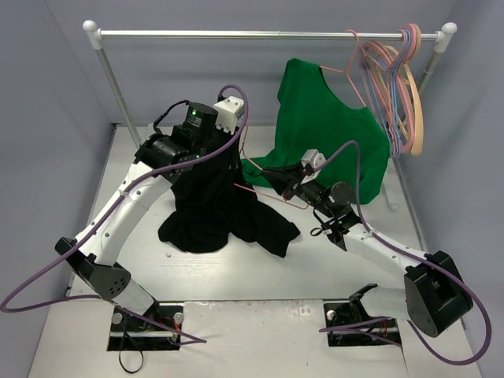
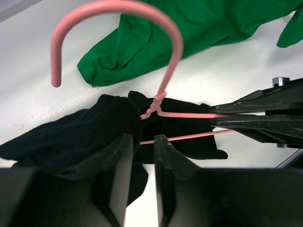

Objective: Place the t-shirt on the hanger
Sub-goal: Place tshirt on hanger

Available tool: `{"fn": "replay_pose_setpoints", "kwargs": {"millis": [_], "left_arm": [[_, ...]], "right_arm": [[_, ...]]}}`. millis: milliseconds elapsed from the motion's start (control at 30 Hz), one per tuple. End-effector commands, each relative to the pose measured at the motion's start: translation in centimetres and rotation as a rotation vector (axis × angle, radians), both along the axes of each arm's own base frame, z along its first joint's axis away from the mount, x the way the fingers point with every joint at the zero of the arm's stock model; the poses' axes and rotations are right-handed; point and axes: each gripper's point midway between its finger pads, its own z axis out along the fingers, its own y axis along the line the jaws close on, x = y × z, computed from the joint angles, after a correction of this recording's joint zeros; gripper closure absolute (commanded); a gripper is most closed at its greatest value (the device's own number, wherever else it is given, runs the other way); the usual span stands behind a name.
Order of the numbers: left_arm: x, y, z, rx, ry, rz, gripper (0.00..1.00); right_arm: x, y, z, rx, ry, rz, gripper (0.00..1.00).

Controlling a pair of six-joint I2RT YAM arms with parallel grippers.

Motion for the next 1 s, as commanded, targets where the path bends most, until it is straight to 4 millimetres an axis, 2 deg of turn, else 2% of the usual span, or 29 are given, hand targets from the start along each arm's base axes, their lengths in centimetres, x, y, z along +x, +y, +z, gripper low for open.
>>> {"fn": "replay_pose_setpoints", "kwargs": {"millis": [0,267,433,467,567,600,633,667,733,833,967], "left_arm": [[0.5,0.0,2.8,-0.023,-0.086,0.002,0.73],[0.7,0.7,2.5,0.016,-0.094,0.024,0.62],[1.0,2.6,1.8,0.065,-0.112,0.072,0.52],[1.1,3.2,0.7,0.092,-0.098,0.086,0.51],[1.9,5.8,-0.4,0.090,-0.084,0.156,0.49],[1.9,6.4,-1.7,0.081,-0.059,0.157,0.49],[2.5,7.8,-2.3,0.063,-0.038,0.187,0.49],[2.6,8.7,-4.0,0.063,0.002,0.210,0.49],[3.2,10.3,-4.6,0.044,0.008,0.243,0.49],[3.8,11.2,-6.1,0.049,0.040,0.252,0.49],[4.7,10.3,-7.8,0.032,0.080,0.227,0.49]], "right_arm": [[-1.6,-0.7,6.9,0.174,-0.236,0.019,1.00],[-1.6,-0.4,7.0,0.206,-0.244,0.047,1.00],[-1.1,0.1,6.0,0.206,-0.226,0.059,1.00],[-0.8,0.2,5.5,0.199,-0.216,0.059,1.00],[-0.4,0.5,4.5,0.194,-0.203,0.059,1.00],[-0.4,0.6,4.3,0.194,-0.200,0.060,1.00],[-0.2,0.8,3.9,0.192,-0.191,0.062,1.00],[-0.1,0.8,3.6,0.190,-0.187,0.064,1.00],[0.1,1.0,3.2,0.190,-0.179,0.067,1.00],[0.2,1.4,2.6,0.186,-0.172,0.082,1.00],[0.3,1.8,2.0,0.186,-0.163,0.091,1.00]]}}
